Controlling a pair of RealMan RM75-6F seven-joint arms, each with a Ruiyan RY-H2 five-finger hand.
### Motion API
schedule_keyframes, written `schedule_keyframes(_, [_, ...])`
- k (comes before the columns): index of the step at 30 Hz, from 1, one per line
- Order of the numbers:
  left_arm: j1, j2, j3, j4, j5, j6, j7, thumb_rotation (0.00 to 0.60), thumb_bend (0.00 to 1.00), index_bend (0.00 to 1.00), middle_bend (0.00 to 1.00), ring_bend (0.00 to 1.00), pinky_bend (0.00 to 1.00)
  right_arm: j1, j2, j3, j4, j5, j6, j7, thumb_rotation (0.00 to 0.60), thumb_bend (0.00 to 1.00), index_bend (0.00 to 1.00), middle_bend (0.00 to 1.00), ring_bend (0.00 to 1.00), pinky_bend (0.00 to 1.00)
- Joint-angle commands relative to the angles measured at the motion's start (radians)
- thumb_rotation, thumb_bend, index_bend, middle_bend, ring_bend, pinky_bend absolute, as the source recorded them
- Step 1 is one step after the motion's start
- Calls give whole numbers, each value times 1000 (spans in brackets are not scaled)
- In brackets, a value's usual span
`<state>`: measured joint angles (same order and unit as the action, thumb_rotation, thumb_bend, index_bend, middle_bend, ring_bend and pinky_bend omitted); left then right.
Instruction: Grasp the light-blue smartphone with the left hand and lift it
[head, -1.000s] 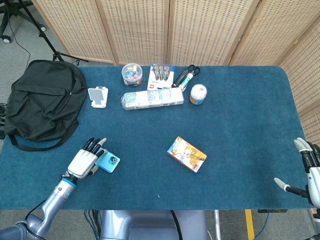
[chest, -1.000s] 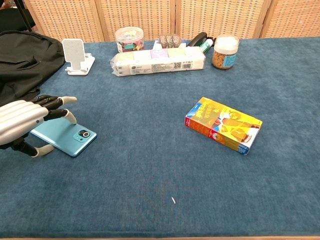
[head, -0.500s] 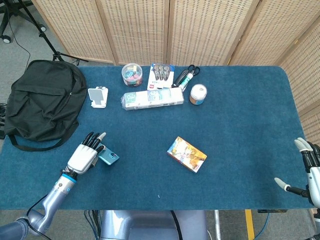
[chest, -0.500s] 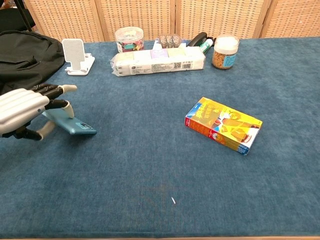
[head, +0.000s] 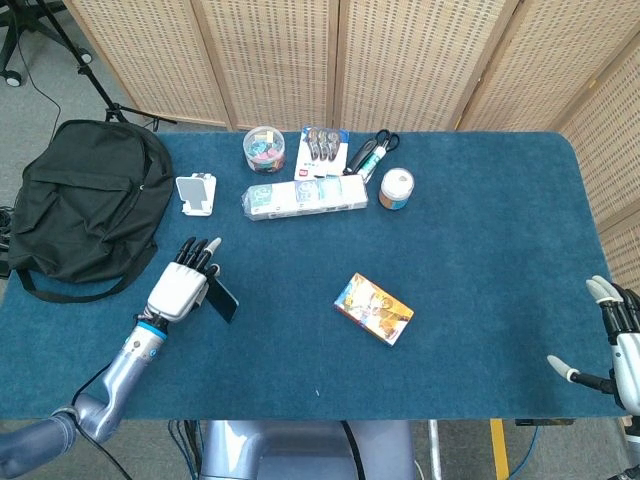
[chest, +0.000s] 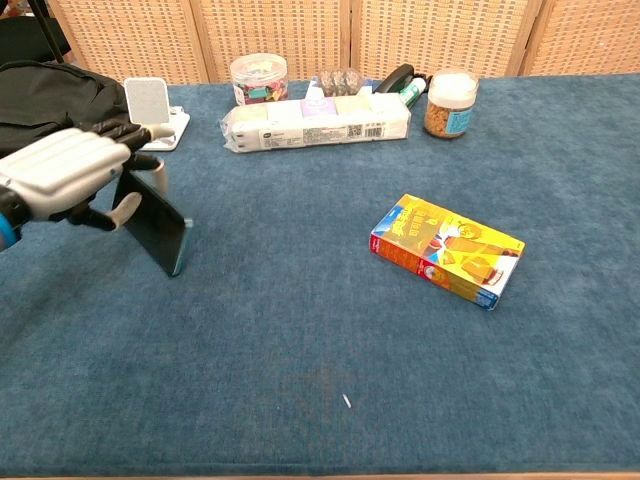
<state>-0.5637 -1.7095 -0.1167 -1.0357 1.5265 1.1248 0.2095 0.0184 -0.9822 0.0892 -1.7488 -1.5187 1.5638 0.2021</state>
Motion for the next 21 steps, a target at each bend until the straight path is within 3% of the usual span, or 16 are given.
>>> schedule_keyframes(1, [-20,-17,-21,17,-20,-8,5,600,564,105,0,0,0,1,-1,1,1,4,-3,0,600,0,0,0,0,0])
schedule_keyframes(3, [-31,-16,-37,4,-39,-16,-5,600,550,17,0,0,0,2,-1,2,2,8,-6,0,600,0,0,0,0,0])
schedule_keyframes(7, [-13,23,-39,-59,-38,31,-29,600,471,0,0,0,0,2,1,4,3,10,-6,4,600,0,0,0,0,0])
schedule_keyframes(9, [8,60,-39,-111,-38,70,-39,600,375,0,0,0,0,2,1,3,2,9,-6,6,600,0,0,0,0,0])
schedule_keyframes(11, [35,102,-34,-167,-36,108,-60,600,187,0,0,0,0,1,1,2,2,5,-4,6,600,0,0,0,0,0])
schedule_keyframes(14, [73,162,-23,-233,-35,150,-78,600,6,0,0,0,0,0,2,0,0,0,-2,6,600,0,0,0,0,0])
schedule_keyframes(21, [182,290,21,-341,-54,236,-152,600,0,0,0,0,0,-3,3,-3,-6,-8,4,3,600,0,0,0,0,0])
